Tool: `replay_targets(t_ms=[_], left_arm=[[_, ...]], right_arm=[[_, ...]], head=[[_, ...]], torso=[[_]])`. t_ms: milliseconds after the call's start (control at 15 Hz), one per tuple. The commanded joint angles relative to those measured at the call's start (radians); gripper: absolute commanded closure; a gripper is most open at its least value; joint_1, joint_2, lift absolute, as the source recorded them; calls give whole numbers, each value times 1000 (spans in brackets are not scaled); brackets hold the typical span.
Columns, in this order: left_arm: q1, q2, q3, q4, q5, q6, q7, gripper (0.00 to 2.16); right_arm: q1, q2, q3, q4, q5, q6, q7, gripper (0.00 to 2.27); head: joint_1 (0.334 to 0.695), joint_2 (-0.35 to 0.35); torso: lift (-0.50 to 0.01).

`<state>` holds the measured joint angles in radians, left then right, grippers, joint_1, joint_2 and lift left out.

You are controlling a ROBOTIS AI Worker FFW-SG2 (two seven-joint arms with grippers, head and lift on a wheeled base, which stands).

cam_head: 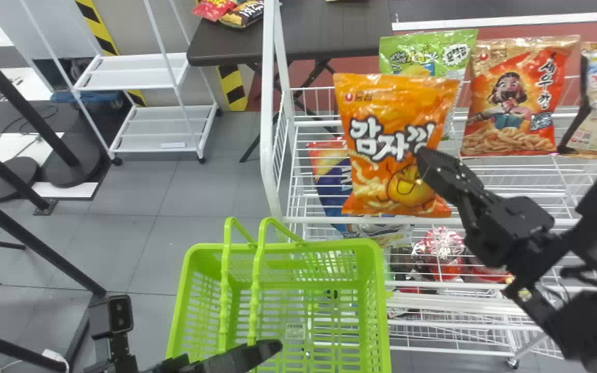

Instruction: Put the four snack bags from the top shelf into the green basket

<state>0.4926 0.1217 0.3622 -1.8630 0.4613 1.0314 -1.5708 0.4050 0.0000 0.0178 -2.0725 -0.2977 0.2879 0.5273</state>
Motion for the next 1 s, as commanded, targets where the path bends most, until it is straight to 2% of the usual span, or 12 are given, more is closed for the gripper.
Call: replay_targets(t_ms=[0,133,333,400,467,600,733,800,867,933], left_arm=[[-2,-2,3,2,0,2,-10,2148],[-2,-8,6,2,-6,-1,-10,2148],[3,-17,7,2,-7,2,-10,2148],[3,-19,7,2,-9,2,-10,2148],[3,-19,7,2,-9,2,-10,2148],[3,-19,6,-1,-10,2,-10,2148],[3,-19,6,-4,-10,14,-10,2148],[3,-19,7,-4,-10,14,-10,2148],[4,-19,7,-4,-10,14,-10,2148],[6,-17,7,-2,-10,14,-10,2148]], right_arm=[[90,1,1,-101,-46,129,8,2246],[123,1,18,-143,-64,285,11,2246],[133,1,33,-163,-170,512,26,2246],[132,1,42,-164,-172,567,33,2250],[127,1,57,-161,-166,598,30,2246],[115,1,113,-130,-107,644,25,2246],[101,1,168,-92,-24,684,8,2233],[90,1,172,-81,-18,724,7,2199],[80,1,176,-77,-14,770,3,1683],[77,1,174,-75,-11,785,3,387]], head=[[695,116],[695,147],[695,205],[695,231],[695,285],[695,336],[695,350],[695,350],[695,350],[695,350]], torso=[[0],[0],[0],[0],[0],[0],[0],[0],[0],[0]])
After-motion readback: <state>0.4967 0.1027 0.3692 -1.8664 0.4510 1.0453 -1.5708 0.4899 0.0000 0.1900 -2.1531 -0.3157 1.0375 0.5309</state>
